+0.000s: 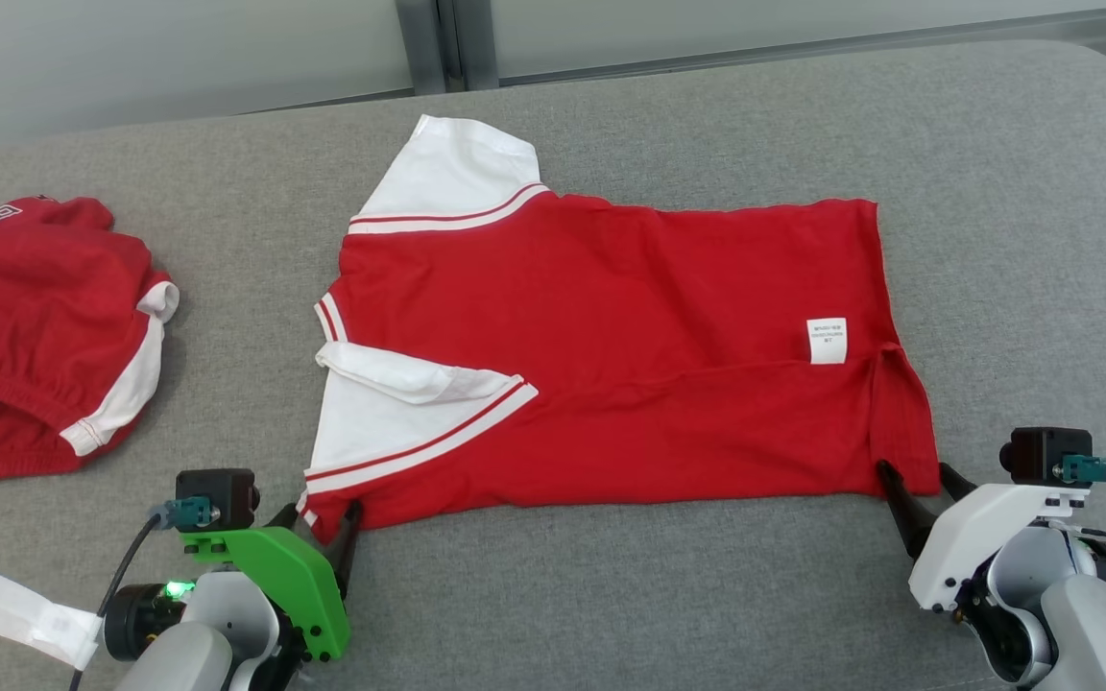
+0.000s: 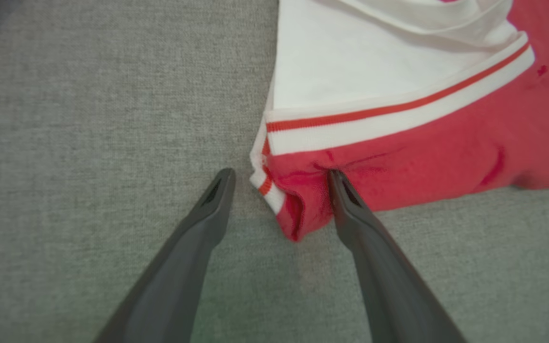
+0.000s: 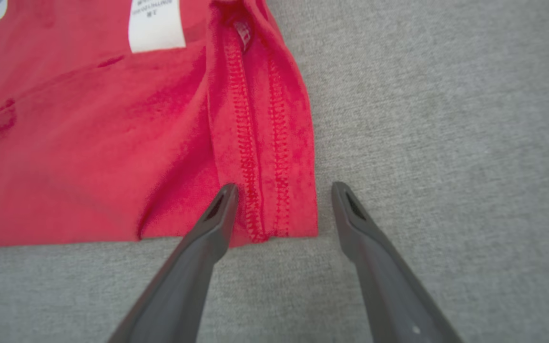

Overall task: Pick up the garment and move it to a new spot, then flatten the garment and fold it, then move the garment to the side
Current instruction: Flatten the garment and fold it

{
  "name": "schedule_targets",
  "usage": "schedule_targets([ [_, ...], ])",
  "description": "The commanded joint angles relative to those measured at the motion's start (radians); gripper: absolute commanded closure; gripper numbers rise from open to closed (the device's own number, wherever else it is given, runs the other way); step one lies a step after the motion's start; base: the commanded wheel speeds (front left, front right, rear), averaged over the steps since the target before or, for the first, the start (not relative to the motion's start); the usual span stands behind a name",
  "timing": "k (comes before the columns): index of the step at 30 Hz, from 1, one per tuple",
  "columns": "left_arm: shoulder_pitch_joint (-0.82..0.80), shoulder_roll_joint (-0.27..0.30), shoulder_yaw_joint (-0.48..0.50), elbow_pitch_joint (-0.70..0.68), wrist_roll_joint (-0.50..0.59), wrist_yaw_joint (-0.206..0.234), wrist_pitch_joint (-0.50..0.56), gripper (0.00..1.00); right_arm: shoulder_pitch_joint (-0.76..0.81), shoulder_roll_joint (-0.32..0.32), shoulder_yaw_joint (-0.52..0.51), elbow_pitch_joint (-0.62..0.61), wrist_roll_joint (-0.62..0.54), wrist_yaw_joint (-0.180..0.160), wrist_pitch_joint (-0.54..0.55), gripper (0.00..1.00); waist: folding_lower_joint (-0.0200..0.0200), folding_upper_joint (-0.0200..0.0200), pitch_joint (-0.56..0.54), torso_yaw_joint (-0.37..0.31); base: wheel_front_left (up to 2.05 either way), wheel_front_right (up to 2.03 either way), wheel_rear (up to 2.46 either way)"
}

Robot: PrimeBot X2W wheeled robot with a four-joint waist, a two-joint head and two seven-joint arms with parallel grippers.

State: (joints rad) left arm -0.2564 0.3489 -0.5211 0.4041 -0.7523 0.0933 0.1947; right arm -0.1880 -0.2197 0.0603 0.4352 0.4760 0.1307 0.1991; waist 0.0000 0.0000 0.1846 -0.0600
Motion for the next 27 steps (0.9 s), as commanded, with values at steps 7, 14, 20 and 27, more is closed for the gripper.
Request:
schedule_targets([
  [7,-0.009,-0.010,-0.023,0.032,-0.015,-0.018,0.025,0.69,-0.037,-0.007,0.066,0.060,0.041,0.000,-0.001,1.00,0.0000,0.0000,-0.005,-0.001,0.00,0.00,0.00],
  [14,0.021,0.018,-0.017,0.001,-0.016,-0.025,0.011,1.00,-0.030,-0.044,0.081,0.051,0.075,0.000,-0.038,1.00,0.0000,0.0000,-0.050,0.003,0.00,0.00,0.00],
  [20,0.089,0.074,-0.036,-0.109,-0.035,-0.039,0.072,1.00,0.020,-0.100,0.100,-0.004,0.124,0.000,0.011,1.00,0.0000,0.0000,-0.107,0.021,0.00,0.00,0.00],
  [27,0.213,0.161,-0.047,-0.300,-0.047,0.015,0.167,1.00,0.116,-0.174,0.097,-0.114,0.170,-0.001,0.123,1.00,0.0000,0.0000,-0.133,0.039,0.00,0.00,0.00],
])
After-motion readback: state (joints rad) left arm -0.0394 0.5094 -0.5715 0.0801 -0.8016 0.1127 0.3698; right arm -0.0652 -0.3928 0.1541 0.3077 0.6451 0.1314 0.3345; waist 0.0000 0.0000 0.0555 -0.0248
